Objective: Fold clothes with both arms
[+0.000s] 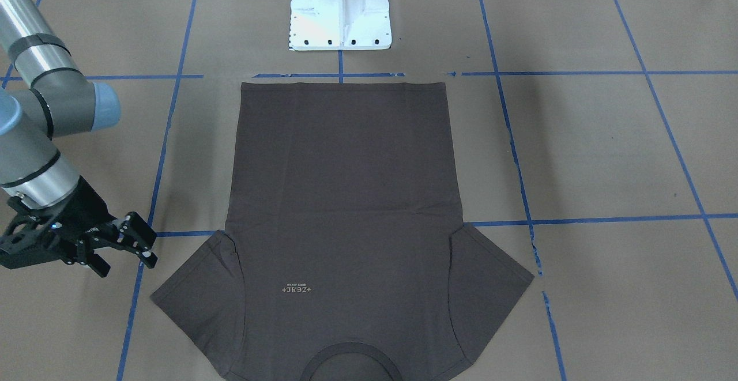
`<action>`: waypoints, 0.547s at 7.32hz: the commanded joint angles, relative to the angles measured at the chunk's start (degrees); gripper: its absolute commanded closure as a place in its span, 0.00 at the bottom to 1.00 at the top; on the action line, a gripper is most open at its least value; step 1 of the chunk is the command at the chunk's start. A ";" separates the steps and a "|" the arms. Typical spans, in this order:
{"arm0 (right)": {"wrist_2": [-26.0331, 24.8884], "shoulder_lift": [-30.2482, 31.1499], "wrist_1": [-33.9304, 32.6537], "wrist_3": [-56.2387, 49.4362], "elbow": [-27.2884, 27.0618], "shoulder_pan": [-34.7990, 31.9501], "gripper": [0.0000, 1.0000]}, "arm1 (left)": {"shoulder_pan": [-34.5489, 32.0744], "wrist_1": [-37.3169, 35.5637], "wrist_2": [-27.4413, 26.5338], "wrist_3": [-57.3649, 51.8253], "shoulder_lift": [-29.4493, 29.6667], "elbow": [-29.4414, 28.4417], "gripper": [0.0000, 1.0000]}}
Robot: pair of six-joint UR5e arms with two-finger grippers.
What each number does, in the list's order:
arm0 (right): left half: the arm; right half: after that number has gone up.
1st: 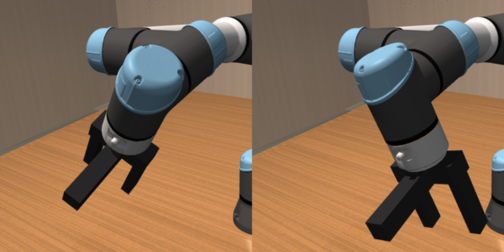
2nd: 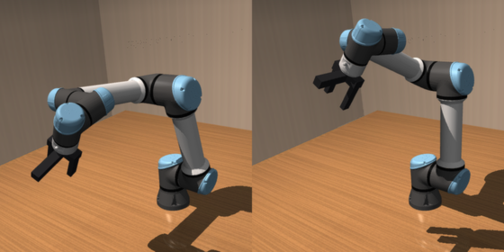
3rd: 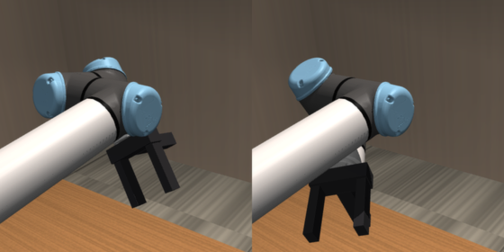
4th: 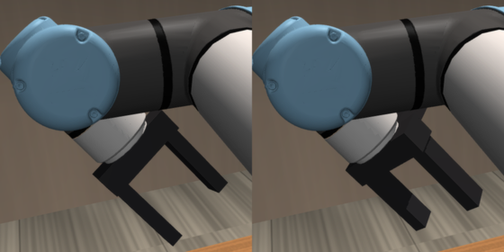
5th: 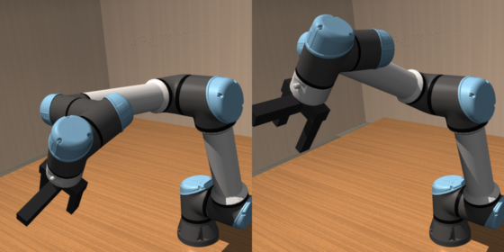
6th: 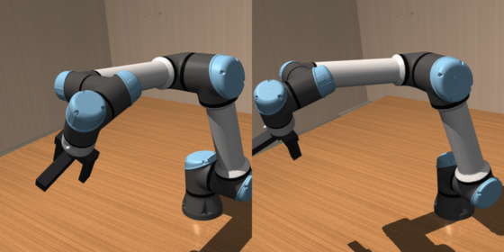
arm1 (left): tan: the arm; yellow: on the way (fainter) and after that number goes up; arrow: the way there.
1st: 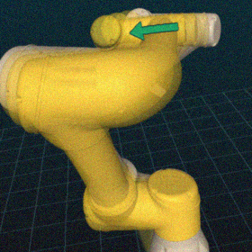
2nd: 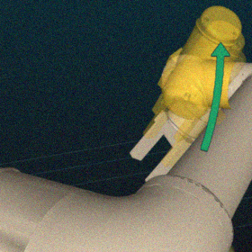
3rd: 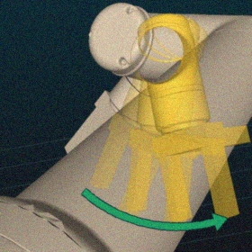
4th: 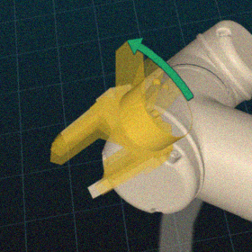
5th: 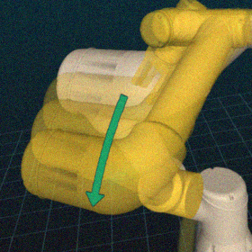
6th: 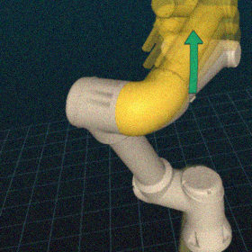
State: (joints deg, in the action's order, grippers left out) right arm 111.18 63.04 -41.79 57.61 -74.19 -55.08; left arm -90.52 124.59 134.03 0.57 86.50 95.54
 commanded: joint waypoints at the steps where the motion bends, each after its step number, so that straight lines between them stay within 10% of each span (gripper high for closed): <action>1: -5.08 -0.73 3.73 0.48 6.50 2.86 0.22 | -0.01 0.04 0.00 -0.13 -0.19 0.00 0.00; 4: -7.91 -1.07 3.64 0.48 8.09 5.06 0.23 | -0.01 0.04 0.00 -0.13 -0.19 0.00 0.00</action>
State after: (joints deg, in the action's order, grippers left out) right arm 104.07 62.13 -38.19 58.09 -66.68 -50.93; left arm -90.53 124.63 134.03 0.44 86.33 95.54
